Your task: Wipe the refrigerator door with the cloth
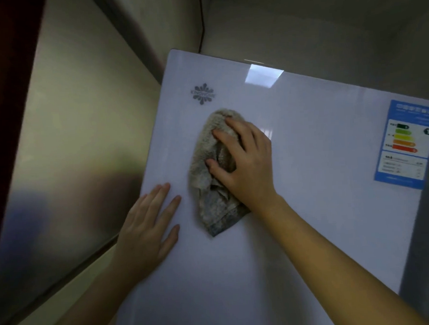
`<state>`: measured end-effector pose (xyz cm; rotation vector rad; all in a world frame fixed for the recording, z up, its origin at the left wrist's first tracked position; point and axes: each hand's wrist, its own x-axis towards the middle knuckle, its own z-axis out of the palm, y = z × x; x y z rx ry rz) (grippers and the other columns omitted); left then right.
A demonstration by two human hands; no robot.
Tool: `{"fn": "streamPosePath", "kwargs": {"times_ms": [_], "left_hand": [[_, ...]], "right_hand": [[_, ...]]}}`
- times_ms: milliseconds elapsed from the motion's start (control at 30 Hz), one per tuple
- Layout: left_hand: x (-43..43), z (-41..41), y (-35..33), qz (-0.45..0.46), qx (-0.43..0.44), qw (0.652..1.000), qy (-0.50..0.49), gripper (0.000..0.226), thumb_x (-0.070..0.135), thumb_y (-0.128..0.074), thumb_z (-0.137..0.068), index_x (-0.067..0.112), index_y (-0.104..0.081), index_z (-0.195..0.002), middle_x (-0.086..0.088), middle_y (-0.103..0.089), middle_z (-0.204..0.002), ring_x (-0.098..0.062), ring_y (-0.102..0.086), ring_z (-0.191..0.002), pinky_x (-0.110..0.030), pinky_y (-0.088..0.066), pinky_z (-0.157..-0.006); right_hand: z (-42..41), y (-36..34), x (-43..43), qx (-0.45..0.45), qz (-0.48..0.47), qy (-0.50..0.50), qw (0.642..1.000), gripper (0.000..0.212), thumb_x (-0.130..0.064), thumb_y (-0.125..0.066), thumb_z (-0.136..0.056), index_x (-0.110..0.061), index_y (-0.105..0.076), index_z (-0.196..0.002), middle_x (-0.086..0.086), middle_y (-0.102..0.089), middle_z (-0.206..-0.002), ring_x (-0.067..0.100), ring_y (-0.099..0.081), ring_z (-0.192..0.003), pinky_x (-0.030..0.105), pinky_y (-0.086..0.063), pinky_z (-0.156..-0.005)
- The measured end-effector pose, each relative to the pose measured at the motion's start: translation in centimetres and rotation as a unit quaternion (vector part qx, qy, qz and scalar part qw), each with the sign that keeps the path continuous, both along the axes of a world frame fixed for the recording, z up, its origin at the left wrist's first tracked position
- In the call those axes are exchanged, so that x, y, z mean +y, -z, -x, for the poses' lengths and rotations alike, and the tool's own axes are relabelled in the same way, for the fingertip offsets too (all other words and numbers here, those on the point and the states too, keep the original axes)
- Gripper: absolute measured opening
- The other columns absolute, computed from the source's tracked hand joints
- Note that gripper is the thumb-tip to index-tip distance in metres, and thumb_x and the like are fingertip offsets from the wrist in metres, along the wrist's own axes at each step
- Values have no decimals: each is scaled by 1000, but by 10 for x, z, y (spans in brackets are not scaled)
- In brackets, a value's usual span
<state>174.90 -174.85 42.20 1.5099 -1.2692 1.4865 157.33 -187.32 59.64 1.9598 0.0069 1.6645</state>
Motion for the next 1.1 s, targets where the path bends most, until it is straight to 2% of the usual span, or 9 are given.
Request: {"fn": "streamPosePath", "kwargs": {"times_ms": [267, 467, 600, 733, 867, 1000, 1100], "left_hand": [[-6, 9, 3, 20, 21, 999, 20, 58, 37, -48, -98, 4, -50, -146, -22, -39, -158, -38, -37, -147, -51, -29, -120], [-4, 10, 3, 13, 22, 1000, 18, 59, 36, -47, -98, 1, -49, -146, -24, -37, -158, -44, -38, -145, -54, -29, -119], [-4, 11, 4, 15, 30, 999, 19, 60, 37, -46, -98, 2, -48, -146, -25, -36, -159, -44, -36, -146, -50, -24, -122], [-2, 14, 3, 18, 40, 999, 12, 59, 37, -46, -98, 2, -48, -147, -24, -35, -159, -43, -36, -147, -51, -27, -120], [0, 15, 9, 22, 46, 999, 13, 58, 36, -49, -99, 3, -48, -146, -25, -36, -158, -43, -38, -145, -53, -31, -118], [7, 10, 30, 23, 44, 999, -1, 56, 32, -55, -97, 1, -51, -144, -26, -40, -156, -44, -43, -142, -55, -37, -114], [13, 6, 51, 19, 48, 999, -13, 56, 31, -56, -96, 0, -53, -142, -26, -43, -154, -43, -43, -142, -54, -40, -112]], "right_hand": [[82, 19, -43, -39, -3, 39, 998, 50, -41, -76, -87, -16, -68, -130, 11, -58, -143, 32, -52, -131, 43, -40, -108], [191, 58, -99, -46, -34, 101, 993, 53, -40, -74, -89, -12, -63, -132, 16, -54, -145, 35, -49, -130, 35, -31, -114], [223, 80, -113, -47, -57, 125, 989, 57, -40, -72, -88, -13, -57, -136, 17, -50, -147, 37, -46, -132, 36, -29, -114], [205, 78, -104, -71, -90, 103, 988, 57, -43, -71, -87, -13, -60, -133, 15, -50, -147, 37, -45, -132, 33, -26, -114], [154, 69, -78, -66, -70, 75, 993, 53, -38, -76, -86, -14, -63, -131, 14, -53, -145, 35, -46, -131, 40, -32, -111], [81, 58, -37, -28, -32, 33, 999, 50, -37, -78, -84, -16, -67, -128, 10, -56, -144, 32, -48, -132, 44, -38, -107], [20, 53, -5, 34, -8, 10, 999, 53, -38, -78, -83, -18, -67, -130, 10, -56, -145, 34, -51, -132, 48, -40, -107]]}}
